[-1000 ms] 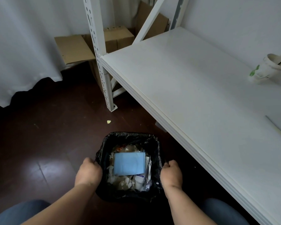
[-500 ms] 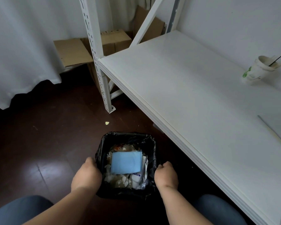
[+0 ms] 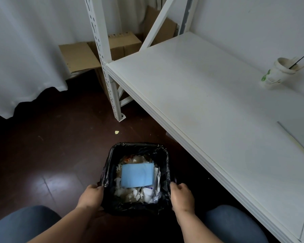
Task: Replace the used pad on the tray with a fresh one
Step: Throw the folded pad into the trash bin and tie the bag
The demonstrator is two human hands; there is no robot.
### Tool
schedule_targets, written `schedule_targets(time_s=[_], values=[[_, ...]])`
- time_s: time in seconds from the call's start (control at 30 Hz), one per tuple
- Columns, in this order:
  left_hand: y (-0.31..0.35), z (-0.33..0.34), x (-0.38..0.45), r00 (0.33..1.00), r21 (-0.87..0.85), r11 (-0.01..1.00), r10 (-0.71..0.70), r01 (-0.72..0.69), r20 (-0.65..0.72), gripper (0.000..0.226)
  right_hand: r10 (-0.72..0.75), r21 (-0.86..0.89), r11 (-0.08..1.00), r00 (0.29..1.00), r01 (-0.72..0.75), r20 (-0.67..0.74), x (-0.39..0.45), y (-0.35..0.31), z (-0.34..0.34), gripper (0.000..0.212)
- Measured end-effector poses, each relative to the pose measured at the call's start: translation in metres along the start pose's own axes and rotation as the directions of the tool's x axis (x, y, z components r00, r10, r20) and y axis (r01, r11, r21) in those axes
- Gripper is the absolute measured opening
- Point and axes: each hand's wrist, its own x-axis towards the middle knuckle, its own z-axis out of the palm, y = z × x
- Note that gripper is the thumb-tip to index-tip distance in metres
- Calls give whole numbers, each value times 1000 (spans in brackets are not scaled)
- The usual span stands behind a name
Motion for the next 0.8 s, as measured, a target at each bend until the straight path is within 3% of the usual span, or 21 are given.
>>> schedule_targets(time_s=[0.27,0.43,0.53,0.67,0.8], values=[[-5,-1,-13,997,76,997,-21,27,-74,9,-35,-43,998,999,35,-14,-4,16,-3,15],[18,-1,-40,998,342,938,-63,50,27,18,-9,-92,996,1000,10,5,-6,19,-4,10],[26,-7,-40,986,387,918,-132,83,101,20,-1,-130,992,1000,2,11,-9,11,-7,10],[46,-1,-50,976,195,972,-160,130,147,18,53,-147,988,995,-40,89,-7,9,-5,20],[78,16,-60,983,-5,997,-75,77,168,13,45,51,997,988,-53,147,-15,-10,-7,11]])
